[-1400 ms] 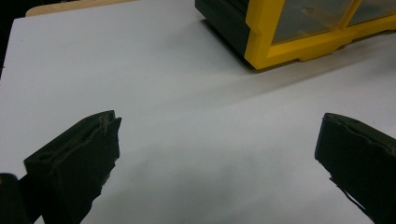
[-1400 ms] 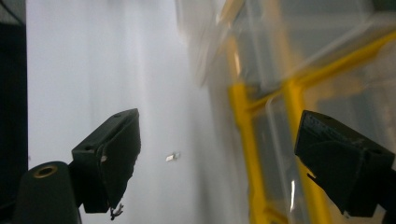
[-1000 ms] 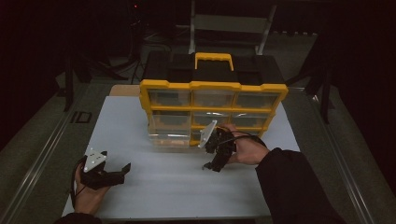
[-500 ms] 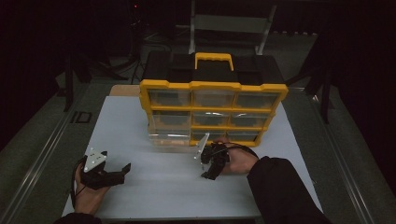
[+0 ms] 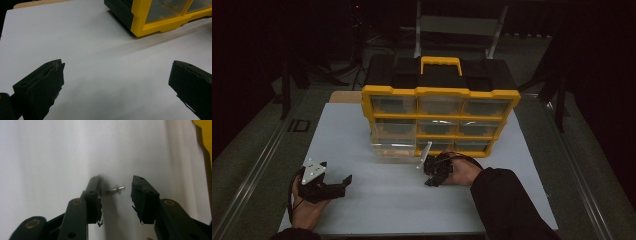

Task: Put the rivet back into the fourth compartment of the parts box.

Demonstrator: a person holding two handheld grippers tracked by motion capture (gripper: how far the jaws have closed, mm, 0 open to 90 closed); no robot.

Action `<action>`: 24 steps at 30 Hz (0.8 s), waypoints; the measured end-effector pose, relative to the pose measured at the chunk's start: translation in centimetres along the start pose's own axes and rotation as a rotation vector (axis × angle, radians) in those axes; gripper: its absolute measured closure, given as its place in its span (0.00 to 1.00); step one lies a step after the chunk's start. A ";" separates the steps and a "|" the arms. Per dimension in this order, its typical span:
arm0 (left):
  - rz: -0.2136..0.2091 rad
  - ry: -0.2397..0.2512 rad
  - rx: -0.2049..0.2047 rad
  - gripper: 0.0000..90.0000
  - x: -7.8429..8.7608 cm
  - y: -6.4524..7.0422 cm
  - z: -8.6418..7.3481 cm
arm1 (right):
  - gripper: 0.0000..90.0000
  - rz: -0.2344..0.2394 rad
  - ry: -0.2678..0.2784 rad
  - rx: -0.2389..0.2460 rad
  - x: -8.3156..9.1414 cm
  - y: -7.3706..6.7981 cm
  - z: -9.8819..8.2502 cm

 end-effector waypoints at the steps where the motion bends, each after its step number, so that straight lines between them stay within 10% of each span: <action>1: 0.000 0.000 0.000 0.00 0.0 0.0 0.0 | 0.70 -0.003 -0.007 0.011 0.0 0.0 0.1; 8: 0.000 0.001 0.002 0.01 0.0 0.0 0.0 | 0.84 -0.023 -0.055 0.074 0.0 -0.7 0.8; 17: 0.000 0.003 0.003 0.01 0.0 0.0 0.0 | 0.84 -0.006 -0.096 0.042 0.4 -0.9 0.2; 24: 0.000 -0.003 0.000 0.01 0.0 0.0 0.0 | 0.84 -0.003 -0.046 0.047 2.1 -0.5 -0.5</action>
Point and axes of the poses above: each handheld gripper's, and its own axes: x roughly backward along the jaws, z roughly out of its top, y roughly to its right, the point moved 2 cm from there along -x, roughly forward along the jaws, and after that the axes turned 3 degrees about -y, right-handed, at the moved point
